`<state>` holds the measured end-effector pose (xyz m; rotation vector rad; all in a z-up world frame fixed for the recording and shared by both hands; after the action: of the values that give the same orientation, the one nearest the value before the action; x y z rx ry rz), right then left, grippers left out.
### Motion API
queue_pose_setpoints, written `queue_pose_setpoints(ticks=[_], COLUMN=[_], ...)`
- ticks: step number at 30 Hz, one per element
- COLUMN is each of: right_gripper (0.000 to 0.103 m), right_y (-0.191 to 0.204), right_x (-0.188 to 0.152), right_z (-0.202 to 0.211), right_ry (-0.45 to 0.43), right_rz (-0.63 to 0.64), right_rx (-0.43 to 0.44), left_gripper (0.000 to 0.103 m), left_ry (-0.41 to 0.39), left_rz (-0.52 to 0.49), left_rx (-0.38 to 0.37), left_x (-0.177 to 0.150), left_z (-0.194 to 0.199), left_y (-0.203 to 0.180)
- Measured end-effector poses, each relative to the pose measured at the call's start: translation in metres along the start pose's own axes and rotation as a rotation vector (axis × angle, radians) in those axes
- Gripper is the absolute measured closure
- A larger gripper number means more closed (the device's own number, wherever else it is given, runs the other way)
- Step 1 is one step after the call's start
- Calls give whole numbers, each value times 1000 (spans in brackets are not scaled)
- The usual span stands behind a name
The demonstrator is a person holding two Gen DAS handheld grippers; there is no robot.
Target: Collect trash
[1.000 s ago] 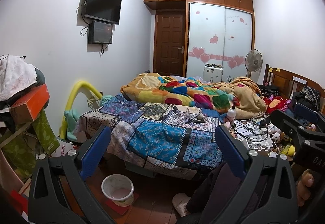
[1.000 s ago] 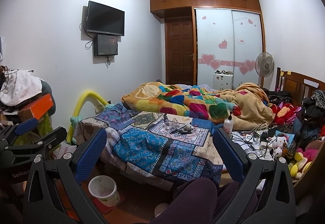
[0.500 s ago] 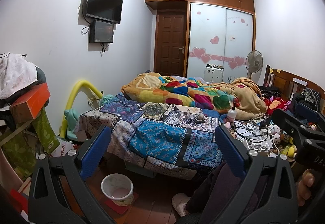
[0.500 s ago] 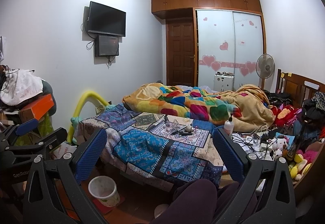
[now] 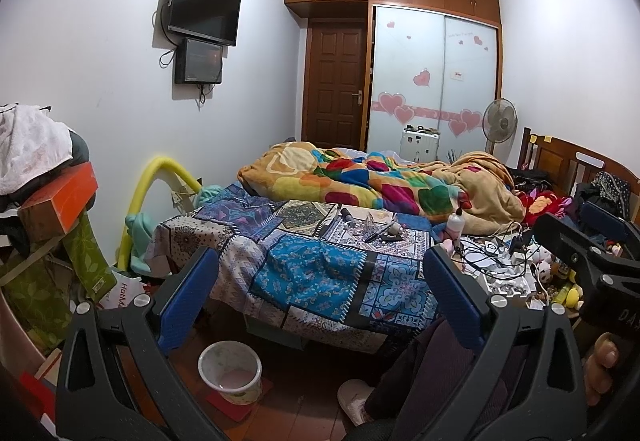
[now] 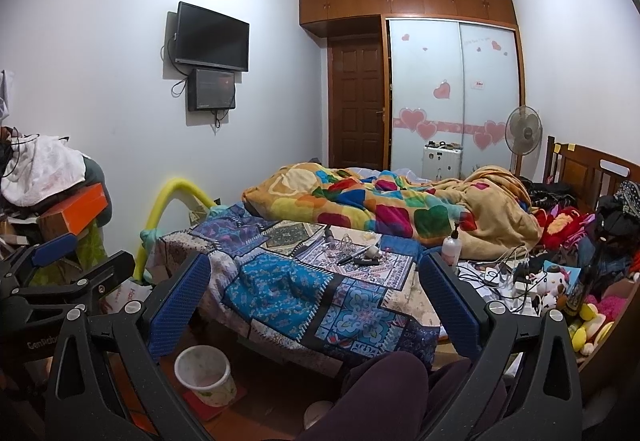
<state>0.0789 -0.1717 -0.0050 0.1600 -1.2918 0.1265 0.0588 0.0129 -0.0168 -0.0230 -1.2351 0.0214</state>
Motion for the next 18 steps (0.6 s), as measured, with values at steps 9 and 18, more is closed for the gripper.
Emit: queue_pose_setpoints(ticks=[9,18], right_gripper=[0,0], right_y=[-3,-20], right_x=[14,26], right_z=[-4,-32], right_ry=[-16,-36], right_rz=[-15,-47], right_rx=[-9,-6], left_gripper=[0,0], left_ry=[-3,-17], left_rz=[11,11], left_rx=[-7,-6], left_x=[1,25], left_z=[-5,-36], left_y=[-3,-5])
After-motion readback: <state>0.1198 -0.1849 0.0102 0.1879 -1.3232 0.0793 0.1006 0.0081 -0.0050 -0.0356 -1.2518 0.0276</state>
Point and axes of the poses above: each gripper's, at about its wrist camera, not at the fingertips, and z roughly against the way its jaws point, y to its left, x to its top, the point moved 7 cm from there along -z, roughly the way its jaws point, and after that the axes turned 2 degrees about -z, right-handed, at the moved point
